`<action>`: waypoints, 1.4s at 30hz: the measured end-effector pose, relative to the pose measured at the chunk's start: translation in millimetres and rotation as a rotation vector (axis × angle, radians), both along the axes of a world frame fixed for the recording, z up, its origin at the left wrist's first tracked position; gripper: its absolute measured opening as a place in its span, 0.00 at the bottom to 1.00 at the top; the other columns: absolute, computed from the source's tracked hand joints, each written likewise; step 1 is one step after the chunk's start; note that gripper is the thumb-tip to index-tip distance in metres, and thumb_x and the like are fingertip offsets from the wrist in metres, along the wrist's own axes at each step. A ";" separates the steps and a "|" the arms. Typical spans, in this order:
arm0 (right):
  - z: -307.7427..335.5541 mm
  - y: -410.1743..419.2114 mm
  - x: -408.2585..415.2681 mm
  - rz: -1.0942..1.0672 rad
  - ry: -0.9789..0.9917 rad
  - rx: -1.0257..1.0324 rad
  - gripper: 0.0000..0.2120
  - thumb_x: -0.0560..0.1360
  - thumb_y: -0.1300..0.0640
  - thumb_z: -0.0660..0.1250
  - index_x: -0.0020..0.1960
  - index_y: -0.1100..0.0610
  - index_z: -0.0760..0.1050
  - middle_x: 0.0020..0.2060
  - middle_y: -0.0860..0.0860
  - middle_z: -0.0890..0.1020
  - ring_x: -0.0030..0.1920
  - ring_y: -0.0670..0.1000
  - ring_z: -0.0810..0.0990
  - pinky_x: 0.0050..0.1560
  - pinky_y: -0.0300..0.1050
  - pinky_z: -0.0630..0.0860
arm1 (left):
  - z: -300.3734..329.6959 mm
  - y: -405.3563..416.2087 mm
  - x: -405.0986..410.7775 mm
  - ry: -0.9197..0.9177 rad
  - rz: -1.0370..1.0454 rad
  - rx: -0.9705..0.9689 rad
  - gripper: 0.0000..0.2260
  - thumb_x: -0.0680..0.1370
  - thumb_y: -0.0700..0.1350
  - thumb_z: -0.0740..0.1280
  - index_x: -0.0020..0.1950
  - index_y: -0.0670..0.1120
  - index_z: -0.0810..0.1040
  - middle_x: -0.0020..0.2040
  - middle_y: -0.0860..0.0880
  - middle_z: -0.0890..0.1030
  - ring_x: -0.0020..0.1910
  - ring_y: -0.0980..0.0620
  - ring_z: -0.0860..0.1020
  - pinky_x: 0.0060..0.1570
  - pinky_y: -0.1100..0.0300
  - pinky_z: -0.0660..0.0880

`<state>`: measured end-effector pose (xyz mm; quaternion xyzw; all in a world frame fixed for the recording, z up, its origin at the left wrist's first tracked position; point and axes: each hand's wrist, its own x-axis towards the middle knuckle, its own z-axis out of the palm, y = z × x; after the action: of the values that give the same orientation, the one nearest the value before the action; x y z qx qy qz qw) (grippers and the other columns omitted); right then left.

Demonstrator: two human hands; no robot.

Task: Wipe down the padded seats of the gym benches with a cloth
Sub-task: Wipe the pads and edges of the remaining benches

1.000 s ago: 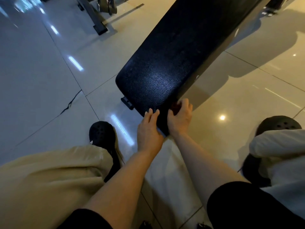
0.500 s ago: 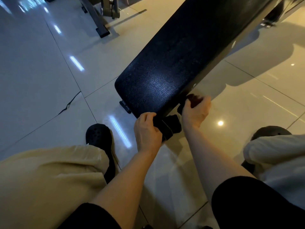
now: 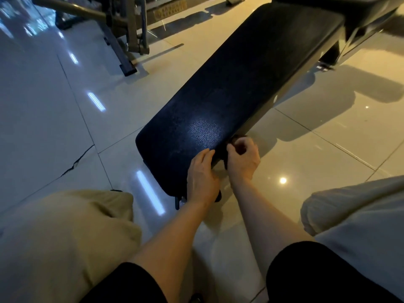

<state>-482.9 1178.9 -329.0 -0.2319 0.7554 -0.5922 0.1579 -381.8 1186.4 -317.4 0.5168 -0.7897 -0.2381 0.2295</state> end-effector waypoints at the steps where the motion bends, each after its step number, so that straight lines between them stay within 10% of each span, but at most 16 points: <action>1: -6.9 -1.1 -3.8 0.029 -0.020 0.051 0.05 0.70 0.62 0.72 0.42 0.56 0.76 0.45 0.52 0.77 0.45 0.49 0.74 0.47 0.36 0.70 | 0.2 -1.9 -3.2 -0.015 -0.010 0.003 0.24 0.77 0.32 0.61 0.73 0.44 0.68 0.72 0.47 0.68 0.72 0.50 0.64 0.70 0.50 0.65; 4: -14.4 -2.5 -10.8 -0.033 -0.133 0.087 0.04 0.69 0.62 0.72 0.43 0.57 0.78 0.44 0.53 0.80 0.46 0.49 0.76 0.50 0.43 0.75 | 2.1 -7.4 -11.3 -0.055 -0.017 0.026 0.25 0.78 0.33 0.61 0.75 0.46 0.65 0.75 0.49 0.64 0.74 0.51 0.61 0.73 0.52 0.61; 8: -3.6 -0.1 -1.1 -0.100 -0.012 -0.090 0.10 0.68 0.63 0.73 0.49 0.57 0.81 0.48 0.49 0.79 0.48 0.41 0.73 0.50 0.25 0.68 | 5.5 -13.1 -18.0 -0.111 0.011 0.008 0.25 0.79 0.34 0.60 0.75 0.48 0.65 0.75 0.50 0.65 0.74 0.51 0.61 0.71 0.51 0.63; 37: 1.5 -9.1 -23.7 -0.123 -0.001 -0.041 0.11 0.69 0.66 0.72 0.51 0.58 0.79 0.49 0.52 0.78 0.49 0.46 0.74 0.52 0.32 0.67 | 2.9 -18.7 -13.2 -0.154 -0.041 0.055 0.33 0.75 0.28 0.60 0.76 0.50 0.62 0.76 0.52 0.62 0.75 0.52 0.59 0.70 0.51 0.65; 42: -19.1 13.6 6.1 0.258 -0.068 0.148 0.12 0.67 0.66 0.71 0.50 0.58 0.79 0.47 0.50 0.76 0.47 0.49 0.74 0.46 0.35 0.67 | 3.2 -19.1 -13.1 -0.170 -0.056 0.051 0.31 0.76 0.30 0.60 0.77 0.49 0.62 0.76 0.49 0.62 0.75 0.51 0.59 0.70 0.50 0.65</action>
<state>-476.9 1192.5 -348.1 -0.2945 0.7553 -0.5171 0.2748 -394.9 1167.3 -314.2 0.5184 -0.8142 -0.2197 0.1416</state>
